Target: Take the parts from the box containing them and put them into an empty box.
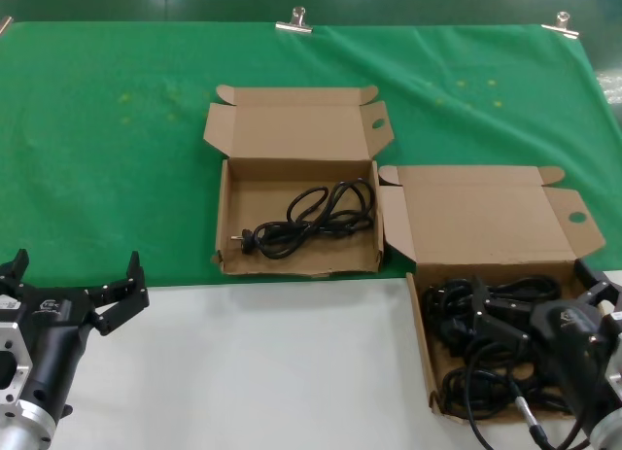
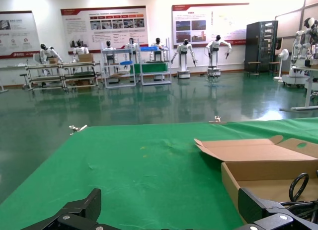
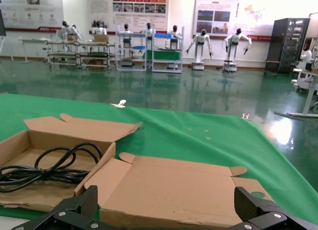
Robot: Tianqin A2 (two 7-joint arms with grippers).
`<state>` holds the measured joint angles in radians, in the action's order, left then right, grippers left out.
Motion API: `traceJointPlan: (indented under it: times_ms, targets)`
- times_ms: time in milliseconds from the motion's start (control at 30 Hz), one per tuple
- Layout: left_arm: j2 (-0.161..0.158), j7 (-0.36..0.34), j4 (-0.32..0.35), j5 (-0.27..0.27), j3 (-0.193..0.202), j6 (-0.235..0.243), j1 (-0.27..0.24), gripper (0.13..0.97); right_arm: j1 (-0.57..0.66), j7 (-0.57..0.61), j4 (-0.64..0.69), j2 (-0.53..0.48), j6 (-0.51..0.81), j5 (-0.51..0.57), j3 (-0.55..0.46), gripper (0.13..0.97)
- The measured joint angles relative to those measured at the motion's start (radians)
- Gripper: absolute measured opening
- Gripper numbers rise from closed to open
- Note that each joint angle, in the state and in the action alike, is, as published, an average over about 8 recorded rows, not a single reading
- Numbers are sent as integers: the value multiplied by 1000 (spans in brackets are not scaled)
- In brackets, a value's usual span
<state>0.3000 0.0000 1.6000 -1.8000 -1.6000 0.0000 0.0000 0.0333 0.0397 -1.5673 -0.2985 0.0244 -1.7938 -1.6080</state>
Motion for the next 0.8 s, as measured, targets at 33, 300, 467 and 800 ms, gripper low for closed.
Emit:
traceJointPlan:
  times_ms: [33, 300, 467, 800]
  targets:
    - [0, 0, 0, 0, 0, 0, 0, 966, 0, 0, 0, 0, 0, 0, 0, 966]
    - [0, 0, 0, 0, 0, 0, 0, 966, 0, 0, 0, 0, 0, 0, 0, 966]
    - [0, 0, 0, 0, 0, 0, 0, 966, 0, 0, 0, 0, 0, 0, 0, 966]
    - [0, 0, 0, 0, 0, 0, 0, 966, 0, 0, 0, 0, 0, 0, 0, 966]
